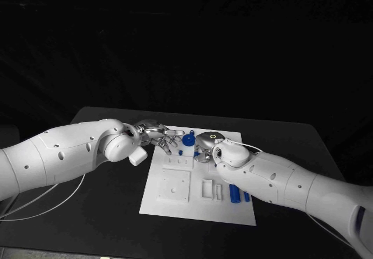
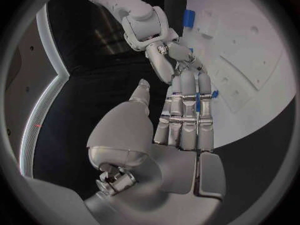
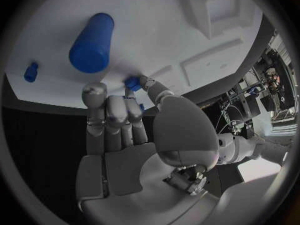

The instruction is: Assemble the parts on the task board

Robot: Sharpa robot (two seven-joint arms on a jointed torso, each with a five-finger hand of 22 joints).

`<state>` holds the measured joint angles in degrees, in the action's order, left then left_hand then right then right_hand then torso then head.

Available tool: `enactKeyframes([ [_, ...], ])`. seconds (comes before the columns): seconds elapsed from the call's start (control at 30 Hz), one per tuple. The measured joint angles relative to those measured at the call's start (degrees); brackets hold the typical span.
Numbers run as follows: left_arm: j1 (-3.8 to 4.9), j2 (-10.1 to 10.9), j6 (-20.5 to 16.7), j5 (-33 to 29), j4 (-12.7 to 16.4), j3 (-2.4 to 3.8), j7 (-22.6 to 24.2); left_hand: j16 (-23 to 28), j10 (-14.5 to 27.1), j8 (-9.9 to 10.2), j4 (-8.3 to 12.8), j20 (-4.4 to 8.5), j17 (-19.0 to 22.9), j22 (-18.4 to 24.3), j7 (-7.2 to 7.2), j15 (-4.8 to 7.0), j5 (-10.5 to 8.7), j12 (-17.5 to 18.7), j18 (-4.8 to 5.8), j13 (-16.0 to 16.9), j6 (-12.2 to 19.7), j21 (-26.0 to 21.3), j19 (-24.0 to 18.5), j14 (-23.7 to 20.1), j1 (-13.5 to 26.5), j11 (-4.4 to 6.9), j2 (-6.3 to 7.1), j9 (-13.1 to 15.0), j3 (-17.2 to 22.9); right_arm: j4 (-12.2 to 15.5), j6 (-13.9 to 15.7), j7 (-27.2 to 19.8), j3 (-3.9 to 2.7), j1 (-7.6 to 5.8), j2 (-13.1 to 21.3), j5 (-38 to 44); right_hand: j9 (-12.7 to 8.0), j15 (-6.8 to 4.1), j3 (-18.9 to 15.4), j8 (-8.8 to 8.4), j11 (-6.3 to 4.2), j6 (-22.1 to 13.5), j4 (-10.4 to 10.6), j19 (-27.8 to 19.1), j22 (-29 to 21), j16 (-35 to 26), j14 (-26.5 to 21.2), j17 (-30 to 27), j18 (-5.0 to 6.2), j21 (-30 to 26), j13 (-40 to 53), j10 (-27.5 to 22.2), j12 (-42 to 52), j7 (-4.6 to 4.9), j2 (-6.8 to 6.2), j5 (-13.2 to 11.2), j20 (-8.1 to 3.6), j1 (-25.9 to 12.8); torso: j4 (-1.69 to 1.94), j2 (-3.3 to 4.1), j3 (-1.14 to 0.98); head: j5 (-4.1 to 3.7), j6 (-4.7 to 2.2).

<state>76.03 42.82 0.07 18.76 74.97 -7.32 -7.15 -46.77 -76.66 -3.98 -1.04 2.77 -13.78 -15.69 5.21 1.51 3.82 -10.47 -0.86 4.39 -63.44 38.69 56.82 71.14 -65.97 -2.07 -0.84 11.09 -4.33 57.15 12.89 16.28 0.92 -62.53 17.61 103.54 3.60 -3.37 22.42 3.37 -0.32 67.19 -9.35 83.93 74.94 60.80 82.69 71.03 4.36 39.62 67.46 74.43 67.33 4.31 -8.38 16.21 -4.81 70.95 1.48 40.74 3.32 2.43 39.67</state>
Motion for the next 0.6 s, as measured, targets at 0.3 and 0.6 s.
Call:
enactKeyframes([
  [0.3,0.0,-0.02,0.03,0.0,0.0,0.0,-0.04,0.0,0.0,0.0,0.48,0.0,0.0,0.0,0.31,0.0,0.0,0.0,0.0,-0.06,1.17,0.0,0.0,0.0,0.04,0.0,-0.48,-0.76,-0.48,-0.03,0.11,-0.16,-0.02,0.01,0.21,-0.17,0.02,-0.2,-0.37,-0.01,-0.22,0.96,0.15,0.0,0.0,0.0,0.2,0.07,0.0,0.0,0.23,0.22,0.24,-0.26,-0.37,11.29,0.0,-2.1,-0.03,-0.01,-0.07,0.02,0.04],
  [0.6,0.0,0.05,-0.04,-0.13,0.01,0.0,0.21,0.0,0.0,0.0,0.48,-0.21,0.0,0.0,0.5,0.0,0.0,0.0,0.0,-0.06,1.34,0.0,-0.21,0.0,0.04,0.0,-0.48,-3.07,-0.48,0.39,1.1,-0.53,0.08,0.18,0.88,-0.8,0.09,-0.43,-3.13,-0.02,-0.61,2.07,0.11,0.0,-0.01,0.44,0.43,0.4,0.01,1.09,0.65,0.62,0.55,-0.63,0.08,14.87,0.0,-2.63,-0.08,-0.05,-0.03,0.04,0.04],
])
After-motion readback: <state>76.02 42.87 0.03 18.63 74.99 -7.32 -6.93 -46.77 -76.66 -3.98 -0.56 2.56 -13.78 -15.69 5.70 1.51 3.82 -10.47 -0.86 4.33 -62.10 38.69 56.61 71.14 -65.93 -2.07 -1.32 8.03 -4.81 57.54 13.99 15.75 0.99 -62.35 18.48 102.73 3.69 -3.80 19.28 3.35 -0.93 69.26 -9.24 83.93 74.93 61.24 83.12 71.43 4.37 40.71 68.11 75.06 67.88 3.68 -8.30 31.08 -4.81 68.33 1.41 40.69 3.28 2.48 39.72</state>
